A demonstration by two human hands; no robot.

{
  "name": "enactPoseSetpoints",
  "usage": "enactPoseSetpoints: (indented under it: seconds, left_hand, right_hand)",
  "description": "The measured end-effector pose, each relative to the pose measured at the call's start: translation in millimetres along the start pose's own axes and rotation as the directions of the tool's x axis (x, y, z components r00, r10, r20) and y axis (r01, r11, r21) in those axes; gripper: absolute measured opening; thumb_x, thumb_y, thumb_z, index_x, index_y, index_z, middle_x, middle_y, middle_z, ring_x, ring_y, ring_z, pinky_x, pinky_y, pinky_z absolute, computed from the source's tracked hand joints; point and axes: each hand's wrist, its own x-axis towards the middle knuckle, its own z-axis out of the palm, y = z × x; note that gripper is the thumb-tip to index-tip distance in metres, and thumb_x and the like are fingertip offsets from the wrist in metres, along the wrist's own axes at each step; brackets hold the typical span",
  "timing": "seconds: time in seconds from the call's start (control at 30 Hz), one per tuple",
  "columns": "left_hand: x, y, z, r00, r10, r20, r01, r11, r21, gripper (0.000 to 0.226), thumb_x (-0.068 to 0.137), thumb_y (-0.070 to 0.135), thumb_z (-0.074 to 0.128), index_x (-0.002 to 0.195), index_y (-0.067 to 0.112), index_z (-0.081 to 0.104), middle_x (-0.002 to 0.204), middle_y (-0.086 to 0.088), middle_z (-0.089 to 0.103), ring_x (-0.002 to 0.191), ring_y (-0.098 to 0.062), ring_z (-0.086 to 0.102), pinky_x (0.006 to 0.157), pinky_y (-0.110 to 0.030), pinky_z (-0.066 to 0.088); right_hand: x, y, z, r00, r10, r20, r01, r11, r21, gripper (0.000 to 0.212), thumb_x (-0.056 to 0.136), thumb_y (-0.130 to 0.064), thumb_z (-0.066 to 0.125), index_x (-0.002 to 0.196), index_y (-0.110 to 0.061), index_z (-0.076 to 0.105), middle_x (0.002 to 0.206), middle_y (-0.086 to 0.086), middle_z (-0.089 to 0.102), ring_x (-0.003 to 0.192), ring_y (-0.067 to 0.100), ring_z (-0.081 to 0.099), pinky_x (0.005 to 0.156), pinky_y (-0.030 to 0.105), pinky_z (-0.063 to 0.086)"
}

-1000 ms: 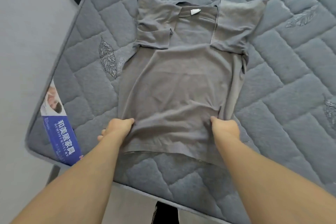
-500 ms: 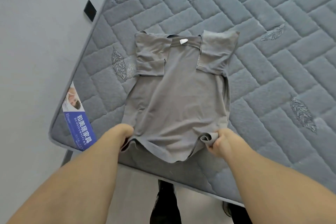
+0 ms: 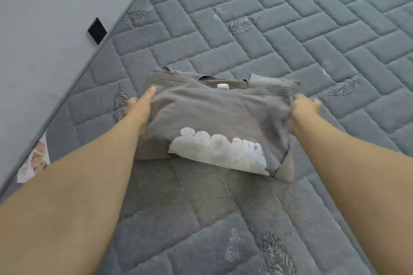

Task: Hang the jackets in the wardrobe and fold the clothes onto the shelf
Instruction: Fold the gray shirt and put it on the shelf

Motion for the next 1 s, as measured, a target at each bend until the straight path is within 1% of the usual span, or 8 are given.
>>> enactPoseSetpoints:
  seconds: [0.1,0.17,0.27,0.4,0.5,0.7,0.87,1.0]
  left_hand:
    - [15,-32,25,0.962,0.083,-0.260,0.057,0.869,0.491,0.092,0.083,0.072,0.052,0.149,0.011,0.031,0.155,-0.015,0.028,0.141,-0.035,0.026,0.114,-0.048,0.023]
    - [24,-35,31,0.921,0.174,-0.349,0.025,0.868,0.497,0.071,0.089,0.060,0.050,0.138,0.010,0.045,0.146,-0.018,0.041,0.135,-0.038,0.035,0.109,-0.048,0.028]
    - [41,-21,35,0.894,0.346,-0.286,-0.157,0.838,0.522,0.042,0.097,0.042,0.044,0.119,0.008,0.056,0.132,-0.021,0.054,0.123,-0.042,0.048,0.101,-0.048,0.037]
    - [60,16,39,0.904,0.310,-0.293,-0.125,0.849,0.514,0.059,0.095,0.054,0.044,0.135,0.010,0.048,0.144,-0.017,0.043,0.134,-0.038,0.037,0.108,-0.048,0.031]
    - [79,39,41,0.948,0.234,-0.214,-0.095,0.853,0.513,0.064,0.092,0.055,0.048,0.141,0.014,0.044,0.149,-0.014,0.040,0.137,-0.037,0.033,0.112,-0.046,0.027]
    - [84,45,44,0.878,0.400,-0.264,-0.224,0.830,0.511,0.030,0.097,0.036,0.050,0.113,0.012,0.057,0.130,-0.017,0.052,0.120,-0.038,0.049,0.099,-0.042,0.038]
    - [69,43,42,0.808,0.511,-0.292,-0.343,0.812,0.472,0.017,0.101,0.023,0.044,0.099,0.007,0.050,0.116,-0.022,0.058,0.106,-0.039,0.054,0.081,-0.042,0.036]
    - [53,38,45,0.708,0.635,-0.311,-0.418,0.731,0.539,0.021,0.102,0.019,0.040,0.103,0.001,0.050,0.115,-0.024,0.054,0.101,-0.043,0.053,0.079,-0.047,0.037]
  right_hand:
    - [27,55,14,0.999,0.050,0.003,-0.045,0.918,-0.394,0.037,0.090,-0.033,0.058,0.124,-0.031,0.042,0.148,0.006,0.034,0.138,0.029,0.031,0.111,0.039,0.031]
    - [35,81,20,0.979,0.074,-0.192,-0.168,0.825,-0.540,0.067,0.086,-0.032,0.058,0.144,-0.013,0.031,0.151,0.013,0.028,0.138,0.034,0.030,0.114,0.042,0.028]
    - [39,90,24,0.944,-0.100,-0.315,-0.120,0.784,-0.609,0.063,0.087,-0.040,0.057,0.138,-0.007,0.039,0.146,0.016,0.039,0.133,0.037,0.037,0.110,0.046,0.031]
    - [65,58,28,0.930,-0.142,-0.338,-0.098,0.792,-0.603,0.087,0.080,-0.070,0.054,0.140,-0.008,0.040,0.144,0.017,0.038,0.133,0.037,0.035,0.110,0.046,0.026]
    - [87,37,26,0.969,-0.101,-0.226,-0.069,0.766,-0.639,0.074,0.082,-0.058,0.054,0.136,-0.008,0.050,0.142,0.018,0.046,0.129,0.038,0.042,0.110,0.045,0.034]
    - [92,27,23,0.945,-0.301,-0.130,0.154,0.757,-0.635,0.035,0.090,-0.022,0.050,0.119,-0.004,0.056,0.125,0.023,0.059,0.116,0.040,0.054,0.093,0.040,0.042]
    - [90,13,28,0.964,-0.099,-0.248,0.001,0.931,-0.365,0.068,0.082,-0.028,0.069,0.134,0.001,0.038,0.135,0.020,0.053,0.120,0.036,0.055,0.100,0.041,0.047]
    - [80,9,23,0.952,-0.275,-0.137,0.122,0.746,-0.654,0.041,0.092,-0.024,0.055,0.122,0.005,0.058,0.127,0.026,0.059,0.119,0.041,0.056,0.095,0.040,0.045]
